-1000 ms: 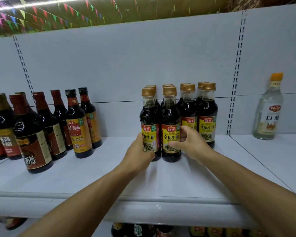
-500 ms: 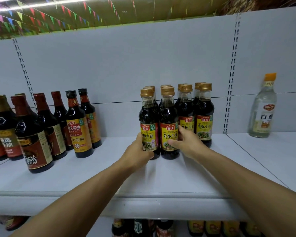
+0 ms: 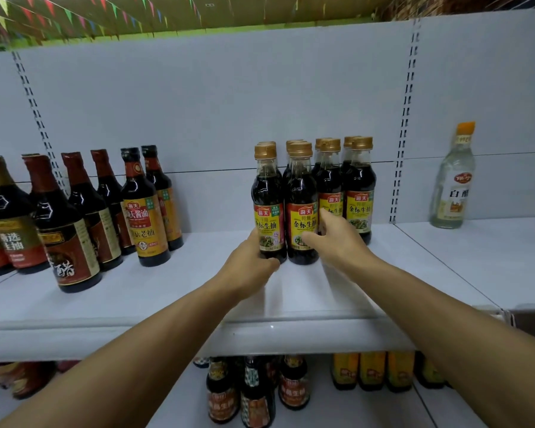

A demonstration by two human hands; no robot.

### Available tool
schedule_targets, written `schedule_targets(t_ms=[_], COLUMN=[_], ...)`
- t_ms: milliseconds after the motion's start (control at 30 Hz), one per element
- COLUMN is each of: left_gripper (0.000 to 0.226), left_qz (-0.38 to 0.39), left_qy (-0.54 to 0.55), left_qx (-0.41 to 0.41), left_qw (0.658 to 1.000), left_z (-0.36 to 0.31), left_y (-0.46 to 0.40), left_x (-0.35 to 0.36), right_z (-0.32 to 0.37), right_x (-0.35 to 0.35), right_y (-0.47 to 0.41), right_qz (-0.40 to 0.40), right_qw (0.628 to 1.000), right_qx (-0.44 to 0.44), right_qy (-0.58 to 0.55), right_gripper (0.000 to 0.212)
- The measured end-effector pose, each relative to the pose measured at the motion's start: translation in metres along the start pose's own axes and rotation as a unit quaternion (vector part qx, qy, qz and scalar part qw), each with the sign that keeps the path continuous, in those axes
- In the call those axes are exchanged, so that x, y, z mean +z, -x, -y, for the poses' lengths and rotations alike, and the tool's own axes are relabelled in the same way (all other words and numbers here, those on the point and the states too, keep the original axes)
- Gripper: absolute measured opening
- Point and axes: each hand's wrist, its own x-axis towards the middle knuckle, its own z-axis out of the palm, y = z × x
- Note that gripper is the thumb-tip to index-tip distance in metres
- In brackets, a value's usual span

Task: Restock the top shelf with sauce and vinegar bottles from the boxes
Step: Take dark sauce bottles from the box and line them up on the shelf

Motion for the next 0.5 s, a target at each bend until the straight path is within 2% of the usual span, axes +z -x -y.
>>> schedule_targets(t_ms=[133,267,400,500], left_gripper=[0.056,0.068,0.068,0.065], left_qz=[0.005,0.004,0.005,0.005], left_qy=[0.004,-0.017,-0.024,-0.028], left_qx=[-0.003,-0.011,0.012,0.028], left_qw=[1.0,1.0,1.0,0.999], left_z=[0.005,0.019,0.028,0.033], left_y=[0.019,0.04,0.065,0.087], left_x=[-0.006,-0.016,-0.024,-0.03], right_z=[0.025,0.049,0.063,0.071], right_x=[0.006,0.015,0.026,0.035], right_y=[0.028,0.064,0.092,0.113], right_qz=[-0.012,-0.005,-0.001,0.003], right_qw=[1.0,0.999,0.999,0.999], right_qx=[-0.02,-0.038,-0.04,-0.044], right_qy=[0.005,0.002,-0.011,-0.023], right_gripper=[0.028,0.044,0.027,0.024])
